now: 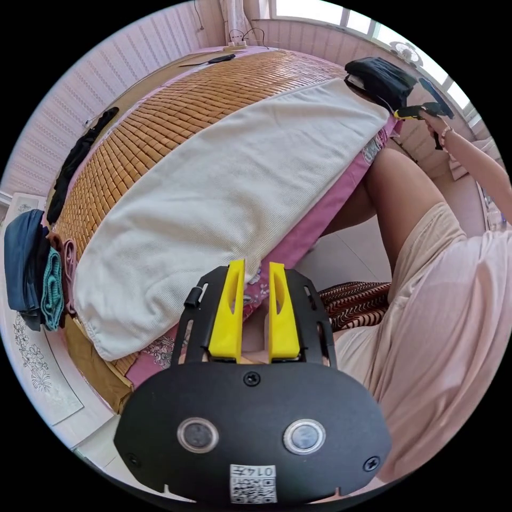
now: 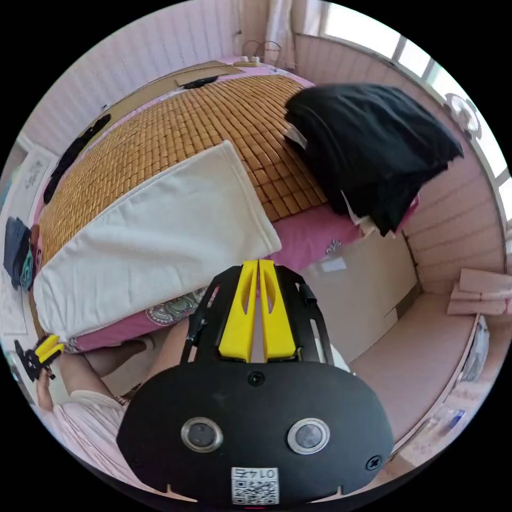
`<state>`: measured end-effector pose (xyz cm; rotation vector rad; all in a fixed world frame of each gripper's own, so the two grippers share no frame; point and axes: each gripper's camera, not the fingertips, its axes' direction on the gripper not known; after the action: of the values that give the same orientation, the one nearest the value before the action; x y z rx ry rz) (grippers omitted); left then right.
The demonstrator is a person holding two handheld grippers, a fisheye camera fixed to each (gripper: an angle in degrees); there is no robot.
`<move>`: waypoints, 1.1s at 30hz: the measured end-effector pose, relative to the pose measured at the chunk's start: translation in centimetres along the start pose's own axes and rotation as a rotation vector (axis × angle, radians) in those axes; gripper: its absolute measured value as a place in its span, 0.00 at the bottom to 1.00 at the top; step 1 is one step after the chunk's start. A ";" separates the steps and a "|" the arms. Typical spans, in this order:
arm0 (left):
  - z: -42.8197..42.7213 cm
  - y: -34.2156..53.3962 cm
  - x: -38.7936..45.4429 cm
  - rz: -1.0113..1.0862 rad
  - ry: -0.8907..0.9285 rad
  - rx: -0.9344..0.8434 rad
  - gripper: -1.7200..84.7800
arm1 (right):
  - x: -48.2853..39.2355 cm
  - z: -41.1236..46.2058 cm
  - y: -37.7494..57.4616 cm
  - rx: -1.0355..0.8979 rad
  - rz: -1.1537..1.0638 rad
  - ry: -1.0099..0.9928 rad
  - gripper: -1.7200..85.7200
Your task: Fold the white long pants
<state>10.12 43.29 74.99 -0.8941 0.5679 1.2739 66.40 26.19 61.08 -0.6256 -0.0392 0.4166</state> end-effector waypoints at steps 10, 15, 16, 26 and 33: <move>0.8 -6.5 3.7 0.050 0.123 0.166 0.03 | -37.4 0.7 -3.2 0.050 -1.068 -0.043 0.02; 4.6 -8.9 4.8 0.122 0.060 0.071 0.01 | -42.1 5.6 -5.7 -0.106 -1.033 -0.025 0.02; 5.1 -8.7 5.1 0.145 0.054 0.110 0.01 | -42.4 5.9 -5.9 -0.128 -1.057 -0.005 0.02; 5.5 -8.6 4.3 0.100 0.083 0.156 0.01 | -43.6 7.5 -10.5 -0.319 -1.051 -0.025 0.01; 5.8 -9.4 4.2 0.164 0.049 0.139 0.01 | -36.1 5.9 -11.0 -0.157 -0.857 -0.337 0.02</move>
<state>19.59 50.04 77.25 -0.7767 0.7719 1.3445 36.42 7.38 75.41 -0.6275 -0.6436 -0.3212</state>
